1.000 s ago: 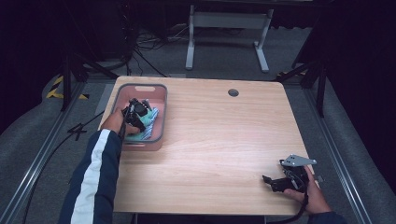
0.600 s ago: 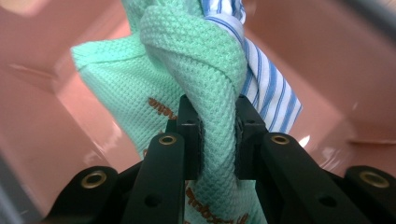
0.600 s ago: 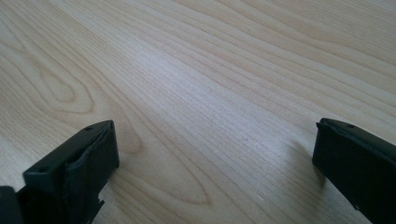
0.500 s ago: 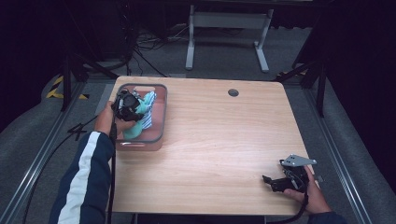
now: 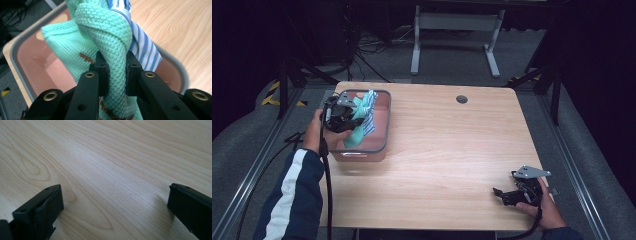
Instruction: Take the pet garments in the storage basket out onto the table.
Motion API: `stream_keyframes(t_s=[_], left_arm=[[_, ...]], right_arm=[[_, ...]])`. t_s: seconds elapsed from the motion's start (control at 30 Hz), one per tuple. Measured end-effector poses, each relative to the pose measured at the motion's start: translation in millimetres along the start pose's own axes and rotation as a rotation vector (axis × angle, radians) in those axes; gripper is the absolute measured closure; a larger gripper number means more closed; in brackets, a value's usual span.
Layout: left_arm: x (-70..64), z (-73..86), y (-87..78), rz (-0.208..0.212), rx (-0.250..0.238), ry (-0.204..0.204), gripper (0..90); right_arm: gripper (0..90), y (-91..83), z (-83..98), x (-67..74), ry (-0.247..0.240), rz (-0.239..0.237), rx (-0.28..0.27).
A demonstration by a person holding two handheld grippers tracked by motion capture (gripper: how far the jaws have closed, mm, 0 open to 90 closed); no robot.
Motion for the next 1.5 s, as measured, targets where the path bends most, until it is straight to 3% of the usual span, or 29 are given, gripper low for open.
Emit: stream_keyframes(t_s=[0.1,0.43,0.7,1.0,1.1,1.5], left_arm=[[-4.9,-0.9,-8.4,0.008,-0.046,0.005,77.0],[-17.0,-7.9,-21.7,0.023,-0.092,0.031,77.0],[-34.3,-23.9,-30.2,0.051,-0.124,0.083,77.0],[-54.0,-41.2,-27.6,0.094,-0.145,0.127,77.0],[-61.2,-47.9,-24.1,0.108,-0.137,0.159,77.0],[-87.3,-66.0,-8.2,0.16,-0.122,0.213,77.0]], right_arm=[[0.5,0.0,0.0,0.0,0.0,0.0,0.0],[0.5,0.0,0.0,0.0,0.0,0.0,0.0],[0.5,0.0,0.0,0.0,0.0,0.0,0.0],[0.5,0.0,0.0,0.0,0.0,0.0,0.0],[0.6,0.0,0.0,0.0,0.0,0.0,0.0],[0.6,0.0,0.1,-0.1,-0.002,0.001,0.001]])
Point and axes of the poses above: each handheld gripper's, and its own axes: y roughly forward along the jaws, z roughly out of its underside, x roughly to its left, the point moved 1 cm from there along y, roughly forward along the jaws, and after that the axes turned 3 degrees about -z, right-handed, at the moved point
